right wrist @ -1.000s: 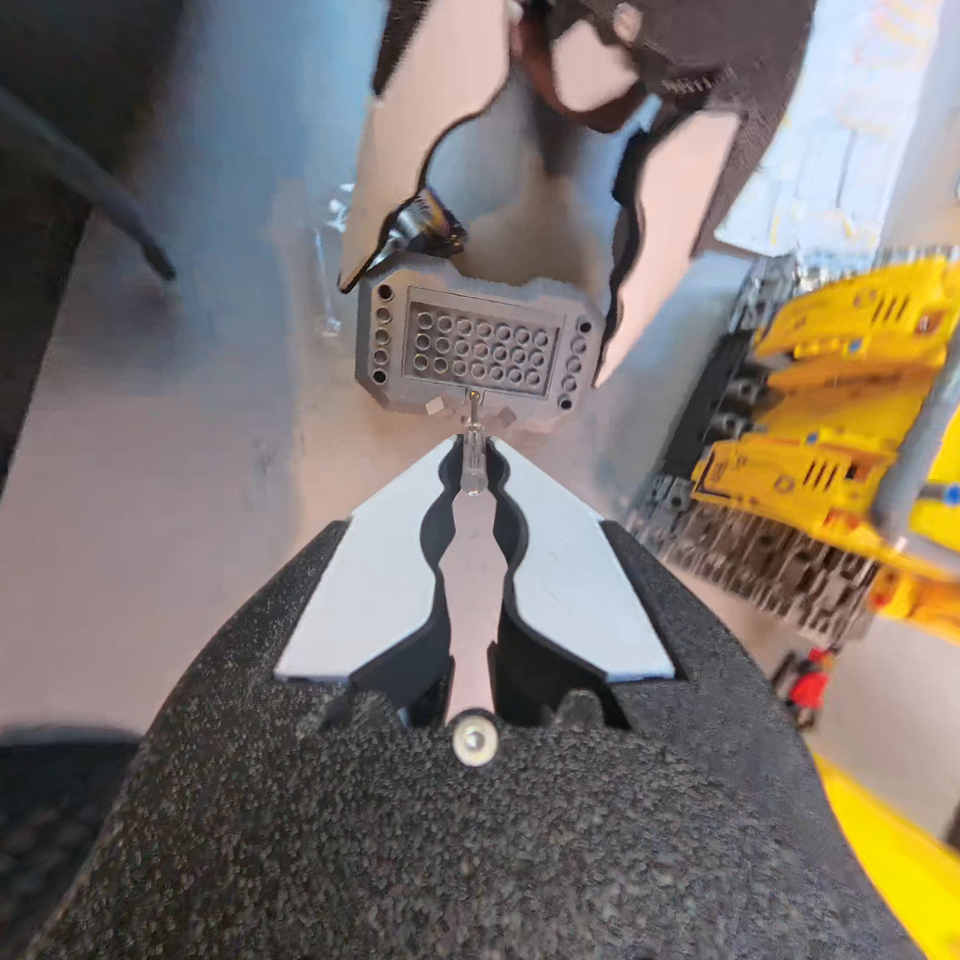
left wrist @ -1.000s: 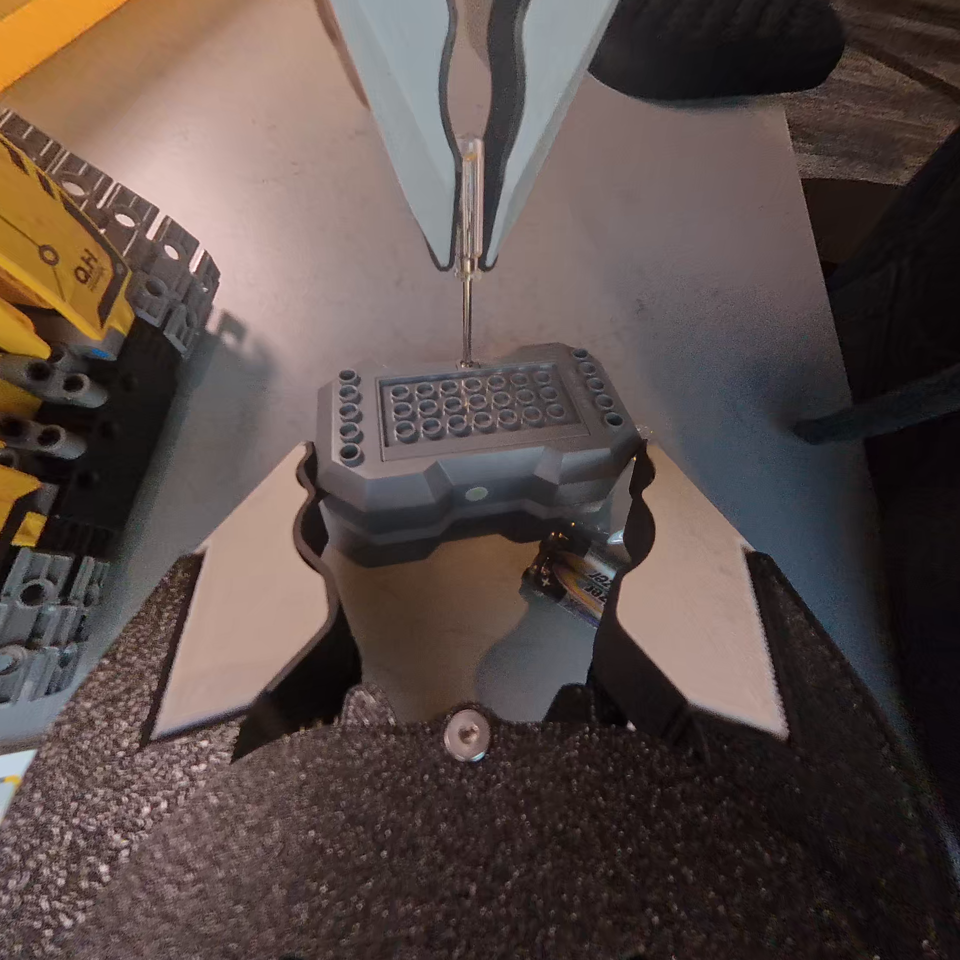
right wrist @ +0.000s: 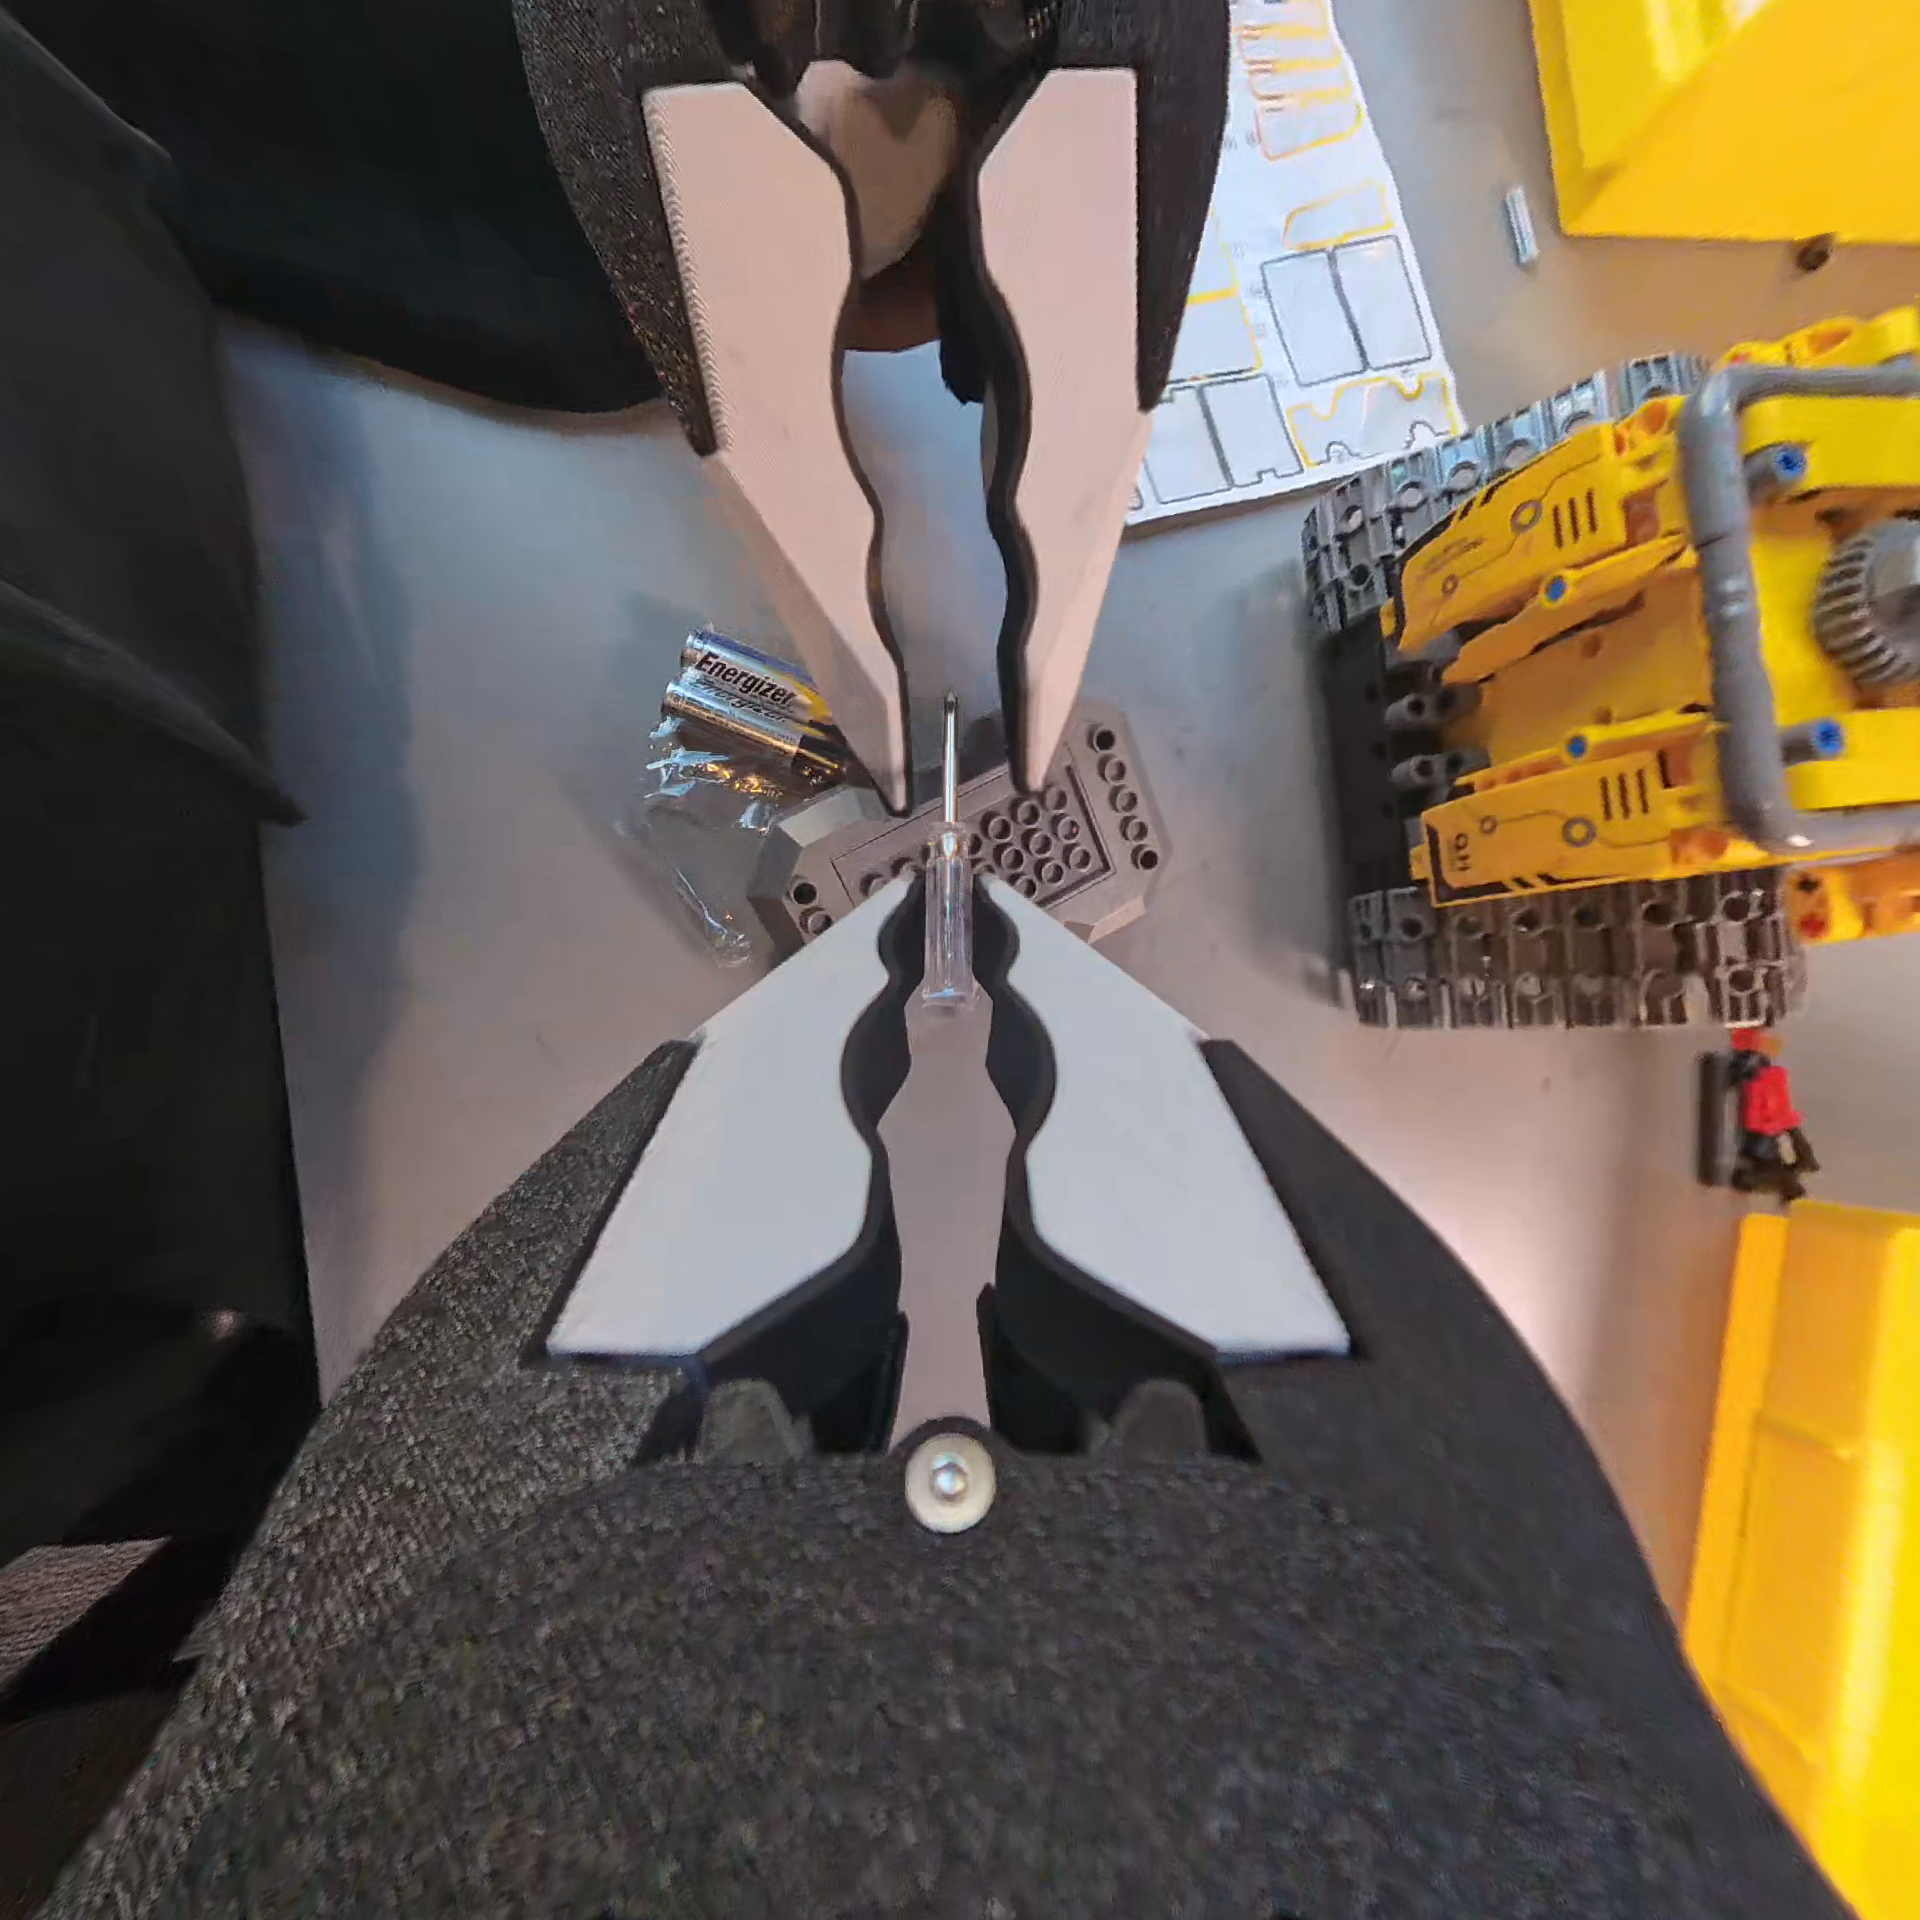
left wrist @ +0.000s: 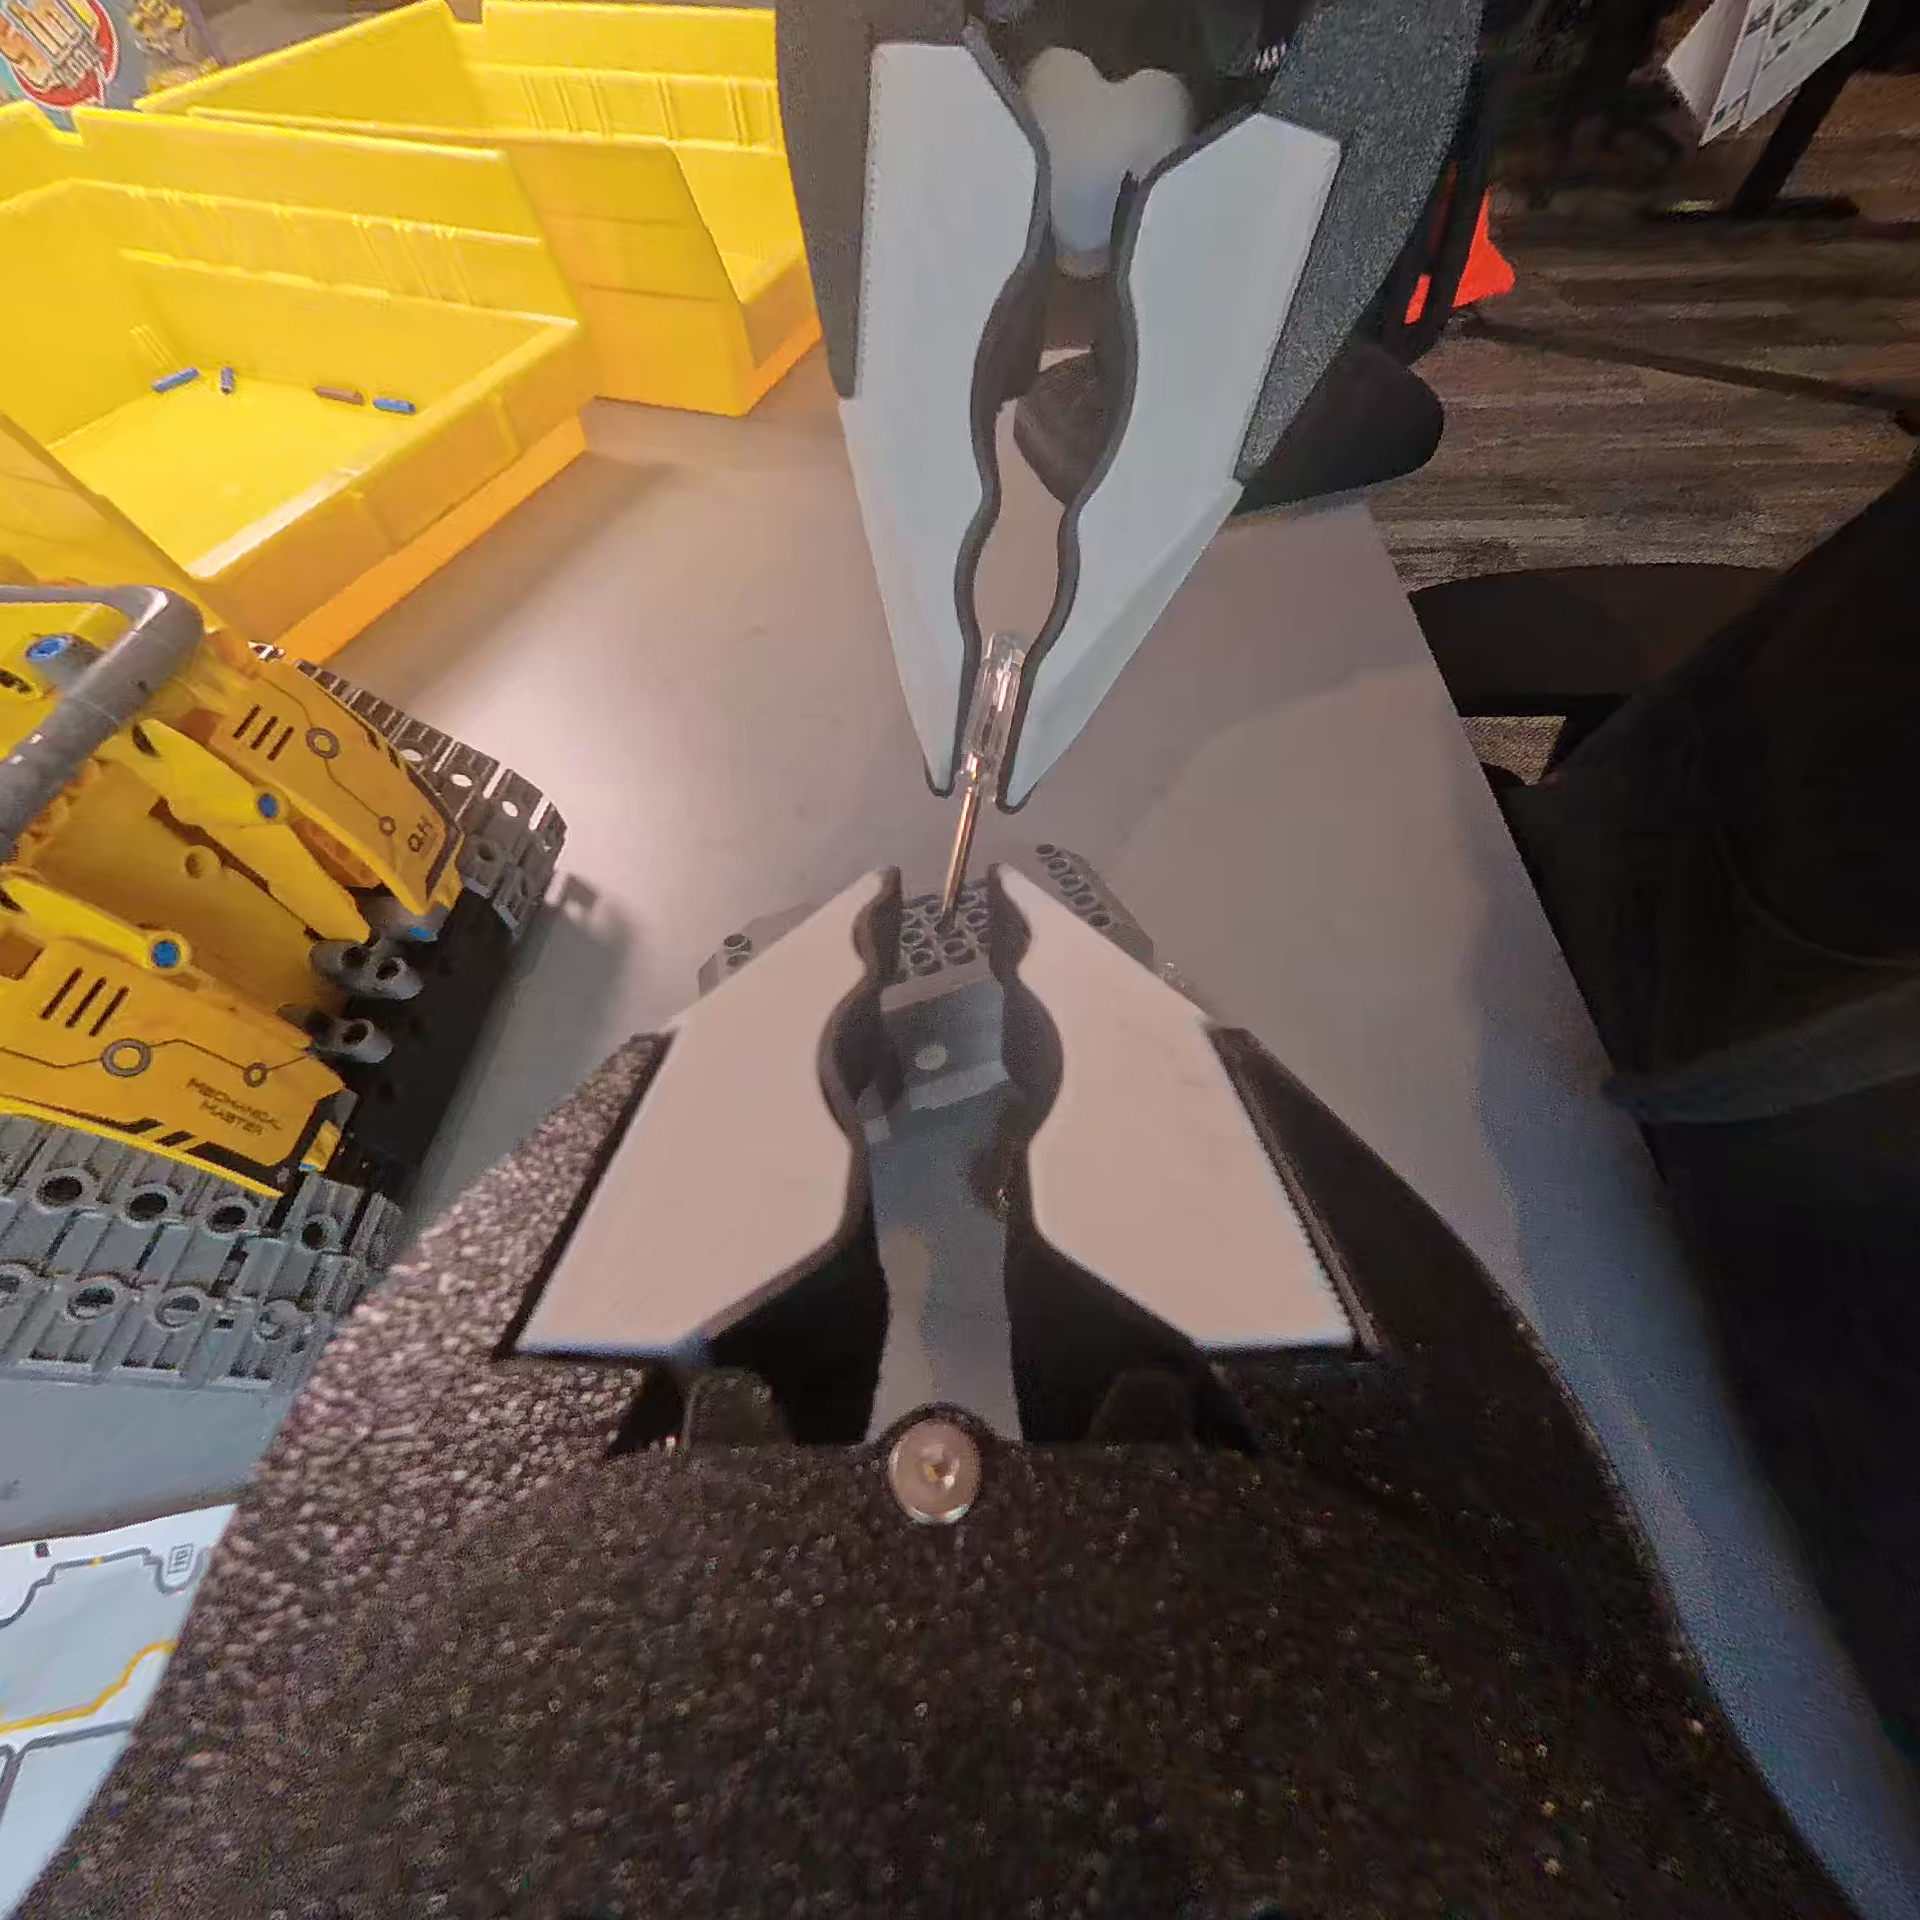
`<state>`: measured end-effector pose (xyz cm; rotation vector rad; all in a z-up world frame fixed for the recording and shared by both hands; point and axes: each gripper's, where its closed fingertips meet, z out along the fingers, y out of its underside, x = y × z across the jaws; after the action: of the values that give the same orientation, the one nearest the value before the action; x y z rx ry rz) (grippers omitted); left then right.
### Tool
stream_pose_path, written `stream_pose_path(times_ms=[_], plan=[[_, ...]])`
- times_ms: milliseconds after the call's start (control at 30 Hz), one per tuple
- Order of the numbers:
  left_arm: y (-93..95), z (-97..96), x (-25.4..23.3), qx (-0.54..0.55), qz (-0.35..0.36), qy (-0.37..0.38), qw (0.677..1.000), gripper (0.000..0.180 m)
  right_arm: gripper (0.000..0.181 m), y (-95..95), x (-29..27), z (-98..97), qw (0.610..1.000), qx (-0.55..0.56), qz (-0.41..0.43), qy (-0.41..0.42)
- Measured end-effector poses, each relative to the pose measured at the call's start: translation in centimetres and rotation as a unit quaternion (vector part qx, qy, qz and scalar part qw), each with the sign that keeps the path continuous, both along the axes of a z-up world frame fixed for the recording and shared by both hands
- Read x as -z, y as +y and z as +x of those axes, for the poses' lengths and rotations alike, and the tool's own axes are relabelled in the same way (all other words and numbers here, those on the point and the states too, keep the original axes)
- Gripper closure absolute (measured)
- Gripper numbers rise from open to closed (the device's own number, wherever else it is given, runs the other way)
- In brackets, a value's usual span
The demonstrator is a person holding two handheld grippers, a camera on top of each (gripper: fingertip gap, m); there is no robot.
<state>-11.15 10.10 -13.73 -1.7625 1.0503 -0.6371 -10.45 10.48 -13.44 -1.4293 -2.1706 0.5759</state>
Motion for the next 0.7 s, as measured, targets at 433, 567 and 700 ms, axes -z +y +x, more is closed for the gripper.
stream_pose_path(times_ms=[433, 567, 700], plan=[[-3.5, 0.2, -7.1, 0.143, -0.104, -0.295, 0.939, 0.179, 0.171, -3.1, -7.5, -1.3, 0.974, -0.109, -0.091, 0.175], [-4.4, 0.2, -8.3, 0.183, -0.136, -0.348, 0.909, 0.18, 0.171, -4.0, -8.6, -1.4, 0.966, -0.15, -0.073, 0.197], [-4.8, 0.2, -8.6, 0.199, -0.157, -0.369, 0.894, 0.18, 0.171, -4.3, -9.1, -1.5, 0.962, -0.18, -0.044, 0.199]])
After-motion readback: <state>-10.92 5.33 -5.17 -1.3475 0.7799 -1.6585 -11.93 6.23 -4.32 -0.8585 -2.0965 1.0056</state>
